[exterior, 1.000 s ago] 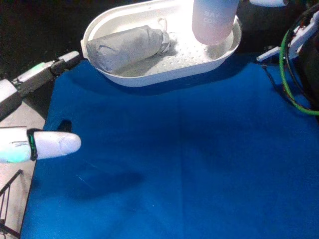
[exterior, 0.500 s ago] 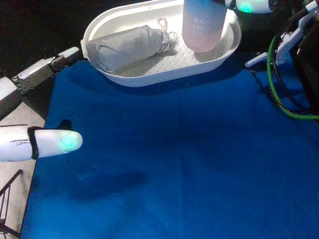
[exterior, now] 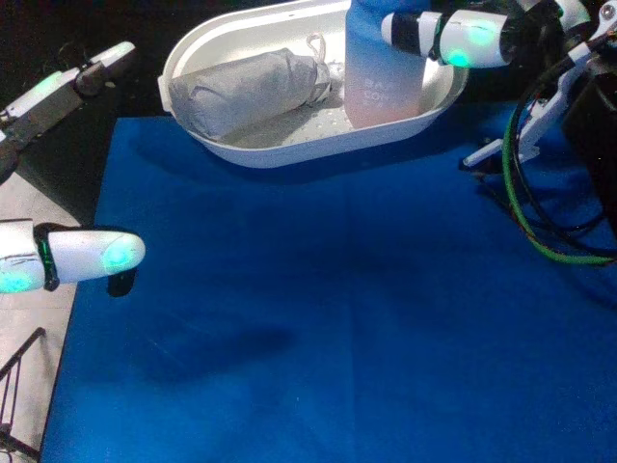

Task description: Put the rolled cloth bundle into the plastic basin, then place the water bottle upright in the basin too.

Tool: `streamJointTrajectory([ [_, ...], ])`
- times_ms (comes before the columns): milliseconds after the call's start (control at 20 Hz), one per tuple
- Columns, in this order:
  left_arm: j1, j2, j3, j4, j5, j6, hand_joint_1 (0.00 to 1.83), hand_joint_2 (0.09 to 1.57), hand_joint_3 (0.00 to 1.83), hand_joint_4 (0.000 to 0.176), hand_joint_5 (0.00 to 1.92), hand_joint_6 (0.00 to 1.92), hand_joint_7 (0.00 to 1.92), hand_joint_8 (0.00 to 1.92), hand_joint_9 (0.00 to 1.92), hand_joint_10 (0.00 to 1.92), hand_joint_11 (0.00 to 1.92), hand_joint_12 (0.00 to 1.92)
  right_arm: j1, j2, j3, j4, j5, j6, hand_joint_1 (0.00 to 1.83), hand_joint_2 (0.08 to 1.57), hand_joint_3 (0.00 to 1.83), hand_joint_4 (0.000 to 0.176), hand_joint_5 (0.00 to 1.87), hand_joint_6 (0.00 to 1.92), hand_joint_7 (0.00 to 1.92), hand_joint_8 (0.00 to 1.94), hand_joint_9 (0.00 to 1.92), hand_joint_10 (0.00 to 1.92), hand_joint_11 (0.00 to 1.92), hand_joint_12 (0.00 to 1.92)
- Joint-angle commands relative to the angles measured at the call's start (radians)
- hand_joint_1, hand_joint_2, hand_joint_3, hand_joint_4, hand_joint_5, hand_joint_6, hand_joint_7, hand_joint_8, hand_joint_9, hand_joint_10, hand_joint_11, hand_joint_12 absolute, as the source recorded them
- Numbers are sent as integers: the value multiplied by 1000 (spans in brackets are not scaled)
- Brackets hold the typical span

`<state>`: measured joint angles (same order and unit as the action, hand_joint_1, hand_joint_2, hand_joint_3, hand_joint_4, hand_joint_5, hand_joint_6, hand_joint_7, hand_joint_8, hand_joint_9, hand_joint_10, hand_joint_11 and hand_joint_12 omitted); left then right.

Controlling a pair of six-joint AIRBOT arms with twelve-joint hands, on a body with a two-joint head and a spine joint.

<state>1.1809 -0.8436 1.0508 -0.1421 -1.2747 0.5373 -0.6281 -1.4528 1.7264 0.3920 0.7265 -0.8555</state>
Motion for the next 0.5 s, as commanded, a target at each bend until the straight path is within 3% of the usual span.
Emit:
streamJointTrajectory([
  [0,-10,2,1,-18,-122,-6,645,909,0,176,0,0,0,0,0,0,0,0,9,3,6,8,147,31,1108,1222,0,0,767,1335,829,1434,942,1658,900,1795],
  [250,-9,0,0,-18,-121,-6,602,912,3,176,2,0,0,0,0,0,0,0,4,3,7,8,147,32,1104,1226,0,0,759,1333,780,1420,864,1632,819,1772],
  [350,-9,-1,0,-18,-119,-6,603,905,0,176,2,0,0,0,0,0,0,0,0,3,7,8,147,32,1063,1220,0,0,770,1301,718,1271,745,1505,710,1740],
  [400,-9,-1,-1,-19,-119,-6,595,900,0,176,1,0,0,0,0,0,0,0,-2,3,7,8,147,32,987,1212,0,52,779,1290,663,1174,657,1381,576,1696],
  [450,-8,-1,-1,-19,-118,-6,589,897,0,176,4,1,0,0,0,0,0,0,-3,3,7,8,147,33,913,1080,0,0,623,346,597,863,532,1100,339,1576],
])
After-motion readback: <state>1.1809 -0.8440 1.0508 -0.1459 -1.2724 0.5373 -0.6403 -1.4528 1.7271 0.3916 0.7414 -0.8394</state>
